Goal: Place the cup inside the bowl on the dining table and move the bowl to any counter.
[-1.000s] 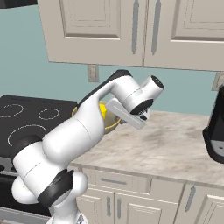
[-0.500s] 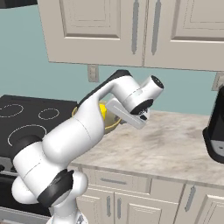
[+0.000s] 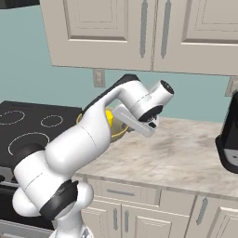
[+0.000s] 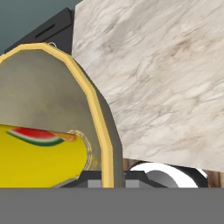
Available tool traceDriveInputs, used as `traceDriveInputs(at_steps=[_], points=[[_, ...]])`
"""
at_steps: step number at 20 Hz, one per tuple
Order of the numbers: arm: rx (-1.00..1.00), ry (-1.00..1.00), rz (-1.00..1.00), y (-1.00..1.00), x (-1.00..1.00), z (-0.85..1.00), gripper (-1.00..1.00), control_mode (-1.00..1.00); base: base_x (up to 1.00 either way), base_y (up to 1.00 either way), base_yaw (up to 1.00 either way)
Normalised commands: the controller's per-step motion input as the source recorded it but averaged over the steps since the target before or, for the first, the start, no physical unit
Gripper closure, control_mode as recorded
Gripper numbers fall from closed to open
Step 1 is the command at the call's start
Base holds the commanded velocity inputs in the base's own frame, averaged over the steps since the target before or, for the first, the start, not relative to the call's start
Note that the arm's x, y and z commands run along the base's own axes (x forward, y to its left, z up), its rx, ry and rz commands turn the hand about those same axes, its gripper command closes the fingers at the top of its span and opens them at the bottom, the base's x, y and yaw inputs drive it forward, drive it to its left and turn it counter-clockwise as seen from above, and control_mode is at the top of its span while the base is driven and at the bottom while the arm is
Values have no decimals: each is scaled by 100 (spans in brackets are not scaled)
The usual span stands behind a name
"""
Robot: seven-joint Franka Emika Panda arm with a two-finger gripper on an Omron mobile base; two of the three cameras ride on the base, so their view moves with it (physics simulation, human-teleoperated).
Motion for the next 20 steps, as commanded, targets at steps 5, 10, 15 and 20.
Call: traceDriveInputs(at_steps=[5, 10, 15, 20], points=[[5, -2, 0, 0, 0, -20, 100, -100, 0, 0, 0], [11, -10, 0, 0, 0, -38, 100, -100, 0, 0, 0], [8, -5, 0, 0, 0, -21, 100, -100, 0, 0, 0], [1, 0, 0, 0, 0, 0, 100, -100, 0, 0, 0]])
